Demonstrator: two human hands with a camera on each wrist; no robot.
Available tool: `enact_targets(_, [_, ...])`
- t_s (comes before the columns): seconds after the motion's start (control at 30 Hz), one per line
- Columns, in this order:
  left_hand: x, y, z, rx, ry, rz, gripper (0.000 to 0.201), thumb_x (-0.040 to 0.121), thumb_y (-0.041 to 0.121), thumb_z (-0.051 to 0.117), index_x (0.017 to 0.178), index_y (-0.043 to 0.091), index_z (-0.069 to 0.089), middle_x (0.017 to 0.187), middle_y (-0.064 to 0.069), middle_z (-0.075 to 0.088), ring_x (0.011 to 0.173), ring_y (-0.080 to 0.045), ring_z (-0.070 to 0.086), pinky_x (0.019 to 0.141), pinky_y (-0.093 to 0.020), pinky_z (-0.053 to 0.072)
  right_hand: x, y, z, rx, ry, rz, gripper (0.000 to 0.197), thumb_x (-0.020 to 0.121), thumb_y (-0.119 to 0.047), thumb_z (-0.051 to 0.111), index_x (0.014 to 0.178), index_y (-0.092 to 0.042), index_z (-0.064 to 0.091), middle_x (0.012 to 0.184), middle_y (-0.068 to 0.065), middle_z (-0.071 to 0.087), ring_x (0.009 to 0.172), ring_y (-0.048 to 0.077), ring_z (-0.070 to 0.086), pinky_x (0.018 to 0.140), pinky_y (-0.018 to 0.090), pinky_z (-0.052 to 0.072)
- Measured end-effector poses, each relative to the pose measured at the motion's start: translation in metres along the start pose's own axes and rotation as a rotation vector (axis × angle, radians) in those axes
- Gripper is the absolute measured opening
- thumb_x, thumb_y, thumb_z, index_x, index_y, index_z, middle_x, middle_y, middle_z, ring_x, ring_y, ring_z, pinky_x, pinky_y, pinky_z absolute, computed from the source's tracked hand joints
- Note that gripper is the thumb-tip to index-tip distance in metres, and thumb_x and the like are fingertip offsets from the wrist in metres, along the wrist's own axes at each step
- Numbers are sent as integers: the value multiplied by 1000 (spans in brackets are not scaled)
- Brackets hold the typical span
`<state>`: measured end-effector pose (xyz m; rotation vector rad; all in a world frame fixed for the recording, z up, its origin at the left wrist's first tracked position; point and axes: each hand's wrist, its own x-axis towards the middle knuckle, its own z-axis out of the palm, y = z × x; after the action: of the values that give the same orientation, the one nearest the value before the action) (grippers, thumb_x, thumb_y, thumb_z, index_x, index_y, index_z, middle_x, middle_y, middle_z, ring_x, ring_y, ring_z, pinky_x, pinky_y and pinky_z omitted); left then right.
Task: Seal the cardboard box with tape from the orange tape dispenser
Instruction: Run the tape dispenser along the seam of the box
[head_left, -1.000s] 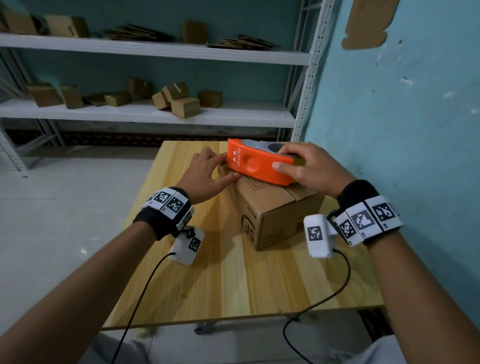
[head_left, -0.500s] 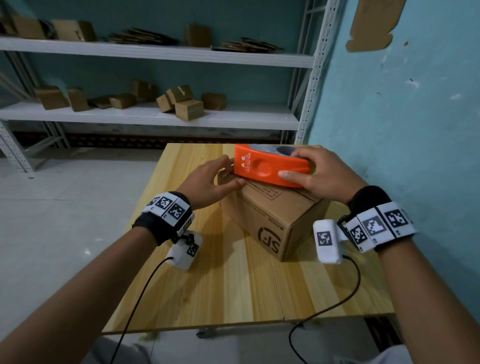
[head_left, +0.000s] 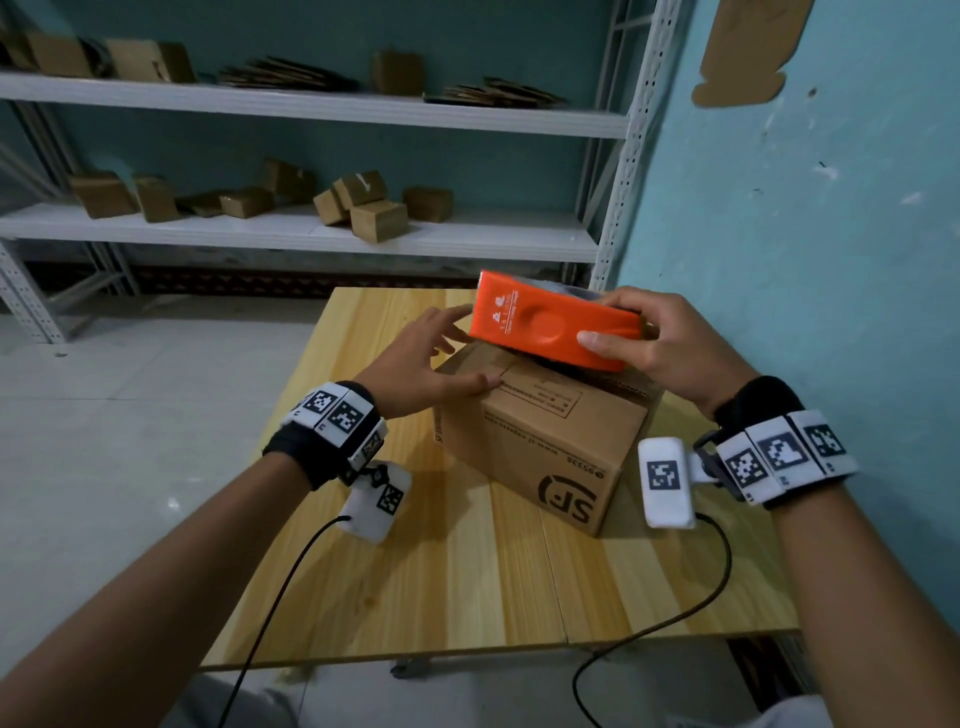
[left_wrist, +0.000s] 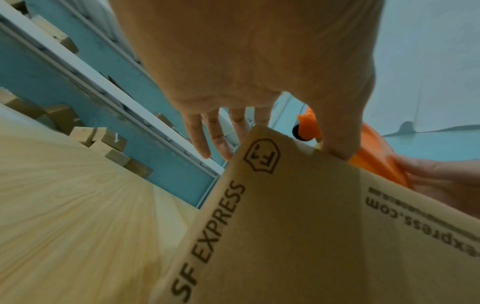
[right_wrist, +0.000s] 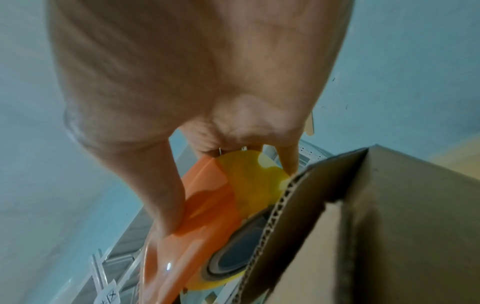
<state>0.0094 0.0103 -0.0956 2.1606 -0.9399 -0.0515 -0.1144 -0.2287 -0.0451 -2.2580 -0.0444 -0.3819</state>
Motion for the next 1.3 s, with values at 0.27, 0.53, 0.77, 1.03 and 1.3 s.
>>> enact_targets(0.27, [1,1,0,26,-75,-54,69,67,62,59,131,51,35,119,5,34,113,-11,38,95,-30,38,-5,-12,-8,271,6,5,24,80,-38,66,93,-19,63,89,0,63,79,8,62,67,19,50])
enact_targets(0.53, [-5,7,-1,54,-128,-1,64,82,53,62,138,31,40,154,14,21,141,-11,16,113,-40,18,-4,-13,-8,277,42,32,15,90,-30,64,96,-16,64,95,6,64,86,16,63,69,27,51])
enact_targets(0.77, [-8,18,0,135,-88,-11,67,81,58,64,135,24,44,140,20,39,129,-6,33,100,-27,29,-2,-13,-7,283,54,55,16,92,-30,65,98,-14,66,96,6,65,88,19,63,74,29,50])
enact_targets(1.03, [-11,23,8,194,51,-42,67,65,72,66,110,24,52,122,10,50,104,-11,51,81,-31,47,1,-22,-6,359,200,43,14,91,-27,65,79,-20,66,72,-4,67,72,15,65,71,28,48])
enact_targets(1.3, [-12,27,13,156,81,-77,69,62,70,71,107,22,50,117,9,47,100,-10,51,74,-26,44,14,-31,3,348,313,71,46,89,-40,68,97,5,69,78,10,63,70,16,61,73,26,49])
